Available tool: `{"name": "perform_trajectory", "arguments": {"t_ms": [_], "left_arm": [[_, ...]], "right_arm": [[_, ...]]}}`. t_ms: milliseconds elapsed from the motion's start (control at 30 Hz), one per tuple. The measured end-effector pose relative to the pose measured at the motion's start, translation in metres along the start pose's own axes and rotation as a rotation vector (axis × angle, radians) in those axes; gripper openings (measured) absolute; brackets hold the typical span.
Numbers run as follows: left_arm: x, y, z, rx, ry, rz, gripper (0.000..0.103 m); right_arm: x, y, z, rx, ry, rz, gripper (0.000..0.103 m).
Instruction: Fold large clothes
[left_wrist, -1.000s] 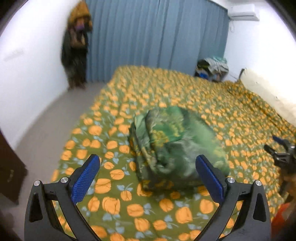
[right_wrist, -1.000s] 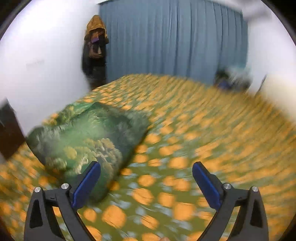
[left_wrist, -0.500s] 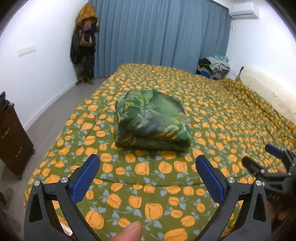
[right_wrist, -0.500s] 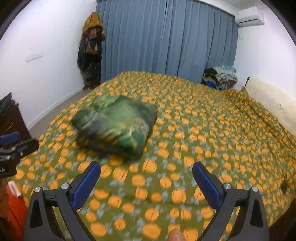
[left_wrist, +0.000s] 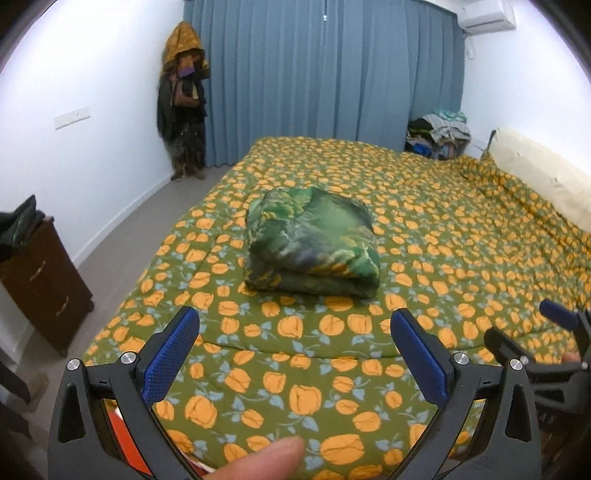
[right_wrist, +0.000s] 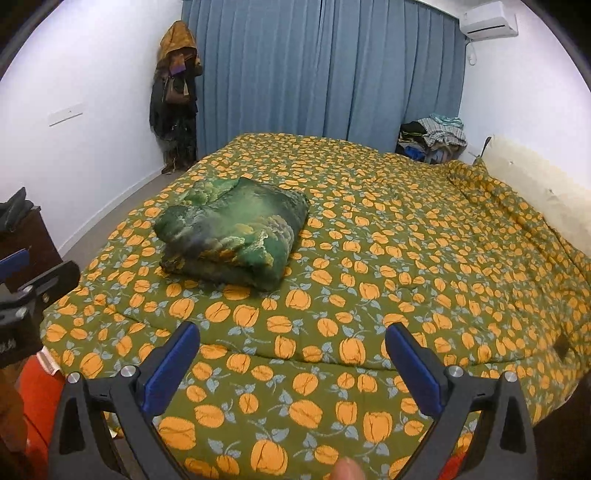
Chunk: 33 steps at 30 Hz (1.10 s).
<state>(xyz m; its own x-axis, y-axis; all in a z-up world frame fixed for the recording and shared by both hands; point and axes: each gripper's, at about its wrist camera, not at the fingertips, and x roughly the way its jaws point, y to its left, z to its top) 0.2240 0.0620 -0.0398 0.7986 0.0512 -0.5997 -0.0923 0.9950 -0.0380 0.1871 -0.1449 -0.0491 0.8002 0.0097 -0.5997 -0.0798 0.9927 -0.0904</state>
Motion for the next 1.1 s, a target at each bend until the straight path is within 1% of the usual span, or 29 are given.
{"name": "perform_trajectory", "arguments": {"t_ms": [67, 100, 167, 233, 400, 533, 633, 733, 900, 967, 1100], "left_arm": [[-0.001, -0.001, 0.000, -0.007, 0.026, -0.023, 0.103], [0.000, -0.002, 0.000, -0.007, 0.040, -0.017, 0.103], [0.000, -0.005, 0.000, 0.004, 0.058, 0.026, 0.103], [0.002, -0.008, -0.001, 0.017, 0.064, 0.051, 0.103], [0.004, -0.010, -0.003, 0.034, 0.067, 0.084, 0.103], [0.010, -0.006, -0.004, 0.046, 0.079, 0.130, 0.103], [0.011, -0.004, -0.005, 0.051, 0.090, 0.133, 0.103], [0.010, -0.005, -0.007, 0.064, 0.086, 0.165, 0.102], [0.012, -0.005, -0.005, 0.051, 0.106, 0.136, 0.102], [0.012, -0.005, -0.005, 0.048, 0.108, 0.128, 0.102], [0.011, -0.008, -0.005, 0.053, 0.108, 0.123, 0.102]], "right_arm": [[-0.007, -0.001, -0.002, -0.005, -0.010, 0.001, 0.102], [-0.009, -0.001, -0.003, -0.006, -0.016, 0.004, 0.102], [-0.014, -0.001, -0.003, -0.009, -0.028, 0.003, 0.102], [-0.014, 0.000, -0.002, -0.012, -0.036, 0.001, 0.102], [-0.010, 0.006, 0.000, -0.020, -0.031, 0.008, 0.102], [-0.007, 0.011, 0.001, -0.027, -0.015, 0.019, 0.102], [-0.004, 0.016, 0.003, -0.029, 0.000, 0.027, 0.102], [-0.007, 0.022, 0.006, -0.030, -0.002, 0.039, 0.102], [-0.014, 0.026, 0.007, -0.034, 0.002, 0.041, 0.102], [-0.014, 0.025, 0.007, -0.033, 0.007, 0.028, 0.102], [-0.013, 0.023, 0.006, -0.022, 0.019, 0.020, 0.102]]}}
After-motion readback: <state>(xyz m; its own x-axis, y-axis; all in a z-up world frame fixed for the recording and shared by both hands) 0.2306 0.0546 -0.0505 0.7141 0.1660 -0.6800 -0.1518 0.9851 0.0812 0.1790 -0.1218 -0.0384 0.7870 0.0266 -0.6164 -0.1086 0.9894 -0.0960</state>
